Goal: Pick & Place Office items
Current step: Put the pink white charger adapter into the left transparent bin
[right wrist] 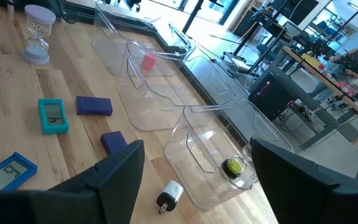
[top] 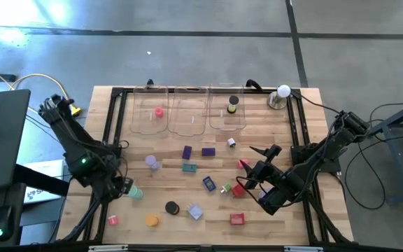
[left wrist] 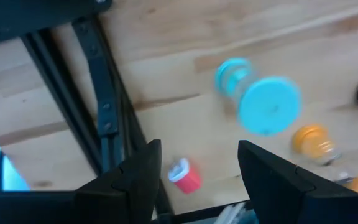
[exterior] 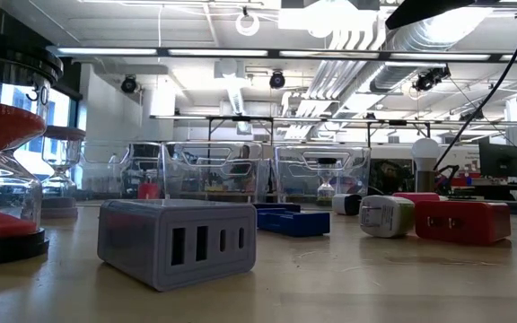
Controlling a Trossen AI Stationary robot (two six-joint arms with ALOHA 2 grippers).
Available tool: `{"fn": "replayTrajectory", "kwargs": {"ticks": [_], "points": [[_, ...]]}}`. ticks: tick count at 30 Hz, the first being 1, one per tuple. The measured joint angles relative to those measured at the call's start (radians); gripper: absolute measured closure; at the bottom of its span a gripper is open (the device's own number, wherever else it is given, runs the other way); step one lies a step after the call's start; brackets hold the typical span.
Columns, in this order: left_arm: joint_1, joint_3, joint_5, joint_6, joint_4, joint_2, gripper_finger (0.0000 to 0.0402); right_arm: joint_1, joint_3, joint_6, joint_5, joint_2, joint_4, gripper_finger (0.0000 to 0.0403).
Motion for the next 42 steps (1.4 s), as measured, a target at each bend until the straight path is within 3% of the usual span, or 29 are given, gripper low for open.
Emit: {"fn": "replayTrajectory", "kwargs": {"ticks": [8, 15, 28, 34, 42], "points": [[-0.045, 0.000, 0.083, -0.003, 0.060, 0.090, 0.0197, 0.000, 0.000, 0.000, -0.003, 0.000, 0.006, 0.0117], [-0.043, 0.000, 0.174, 0.126, 0.148, 0.161, 0.0197, 0.000, 0.000, 0.000, -0.004, 0.000, 0.008, 0.0117], [-0.047, 0.000, 0.257, 0.588, 0.223, 0.213, 0.0197, 0.000, 0.000, -0.008, -0.003, 0.000, 0.008, 0.0117], [-0.078, 0.000, 0.254, 0.692, 0.277, 0.216, 0.0197, 0.001, 0.000, -0.032, -0.008, 0.000, 0.008, 0.0117], [-0.148, 0.000, 0.081, 0.933, 0.374, 0.289, 0.0197, 0.001, 0.000, -0.033, -0.031, 0.000, 0.005, 0.0117]]}}
